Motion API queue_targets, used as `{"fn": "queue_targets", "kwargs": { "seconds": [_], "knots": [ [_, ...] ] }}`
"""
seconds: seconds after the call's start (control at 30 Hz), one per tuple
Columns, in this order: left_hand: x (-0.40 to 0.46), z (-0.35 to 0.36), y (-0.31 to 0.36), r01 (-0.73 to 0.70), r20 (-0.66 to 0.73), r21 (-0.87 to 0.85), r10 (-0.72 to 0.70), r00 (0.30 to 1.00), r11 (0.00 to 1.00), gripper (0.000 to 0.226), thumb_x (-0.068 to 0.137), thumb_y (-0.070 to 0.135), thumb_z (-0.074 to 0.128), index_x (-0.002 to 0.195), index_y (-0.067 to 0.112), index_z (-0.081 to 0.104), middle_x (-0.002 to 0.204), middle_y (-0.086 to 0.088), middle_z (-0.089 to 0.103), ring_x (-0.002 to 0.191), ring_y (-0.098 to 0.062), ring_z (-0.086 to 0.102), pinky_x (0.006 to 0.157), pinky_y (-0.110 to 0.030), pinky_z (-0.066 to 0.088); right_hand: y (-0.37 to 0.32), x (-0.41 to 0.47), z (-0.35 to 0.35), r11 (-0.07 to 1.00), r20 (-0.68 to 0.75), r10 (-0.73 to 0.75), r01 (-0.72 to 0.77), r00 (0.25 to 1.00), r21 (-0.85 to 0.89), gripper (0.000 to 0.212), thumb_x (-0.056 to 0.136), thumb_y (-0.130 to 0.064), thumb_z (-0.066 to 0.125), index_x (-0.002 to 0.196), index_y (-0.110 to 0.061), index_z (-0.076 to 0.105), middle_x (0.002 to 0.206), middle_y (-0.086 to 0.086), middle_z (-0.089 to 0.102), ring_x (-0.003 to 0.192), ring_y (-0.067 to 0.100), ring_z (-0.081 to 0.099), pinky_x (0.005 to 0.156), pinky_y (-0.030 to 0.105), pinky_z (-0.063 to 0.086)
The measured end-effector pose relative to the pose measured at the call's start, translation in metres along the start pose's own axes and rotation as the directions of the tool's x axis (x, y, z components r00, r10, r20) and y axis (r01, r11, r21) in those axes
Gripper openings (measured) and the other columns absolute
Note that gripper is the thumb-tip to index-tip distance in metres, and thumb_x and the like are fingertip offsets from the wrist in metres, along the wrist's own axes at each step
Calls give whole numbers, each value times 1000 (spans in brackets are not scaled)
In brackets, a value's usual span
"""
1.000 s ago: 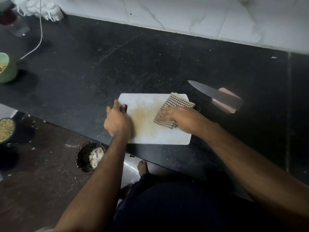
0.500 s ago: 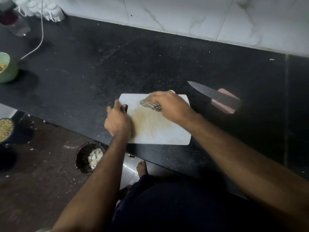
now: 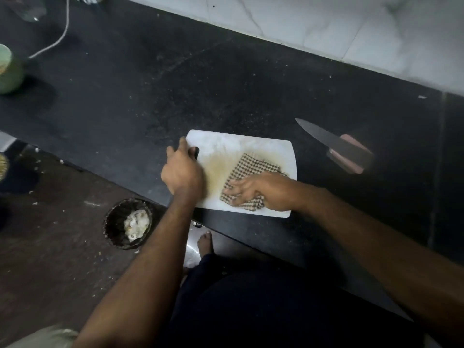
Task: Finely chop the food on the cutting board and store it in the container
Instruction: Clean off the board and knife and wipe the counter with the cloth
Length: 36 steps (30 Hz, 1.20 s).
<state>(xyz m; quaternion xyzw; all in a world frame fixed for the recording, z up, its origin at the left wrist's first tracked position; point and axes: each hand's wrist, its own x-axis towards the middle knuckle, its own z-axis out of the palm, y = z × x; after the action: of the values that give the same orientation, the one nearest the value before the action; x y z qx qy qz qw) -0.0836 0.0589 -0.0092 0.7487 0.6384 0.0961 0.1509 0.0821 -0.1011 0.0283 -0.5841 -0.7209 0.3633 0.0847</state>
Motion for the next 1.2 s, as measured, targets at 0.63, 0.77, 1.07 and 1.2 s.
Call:
{"fn": "queue_targets", "kwargs": {
  "seconds": [0.63,0.77,1.07,1.2],
  "knots": [
    [0,-3,7,1,-22,-40,-1,1000,999,24,109,27,46,129,20,57,113,-16,61,94,-41,66,71,-47,46,11,-137,-8,934,34,327,-328,945,140,76,63,17,44,120,-24,74,134,-7,65,128,-2,52,114,19,35],
    [3,-15,14,-55,-37,-81,52,998,995,26,109,25,47,132,19,57,111,-17,63,98,-38,64,75,-46,45,1,-146,-16,932,-247,336,-283,909,227,52,80,-11,47,126,-18,71,132,-8,64,125,-3,53,110,9,31],
    [3,-56,32,-128,-91,-181,113,989,975,33,105,26,52,136,16,60,115,-18,65,104,-40,64,81,-48,49,6,-123,-2,880,66,474,-475,878,0,85,82,-13,79,155,-25,37,164,-15,15,149,8,24,110,14,16],
    [-1,-80,43,-121,-115,-312,89,989,942,45,99,35,63,142,22,61,126,-10,69,114,-32,66,92,-46,53,-1,-115,-20,876,121,482,-481,868,-37,87,80,-33,83,154,-27,38,162,-12,28,147,11,31,114,20,23]
  ]
}}
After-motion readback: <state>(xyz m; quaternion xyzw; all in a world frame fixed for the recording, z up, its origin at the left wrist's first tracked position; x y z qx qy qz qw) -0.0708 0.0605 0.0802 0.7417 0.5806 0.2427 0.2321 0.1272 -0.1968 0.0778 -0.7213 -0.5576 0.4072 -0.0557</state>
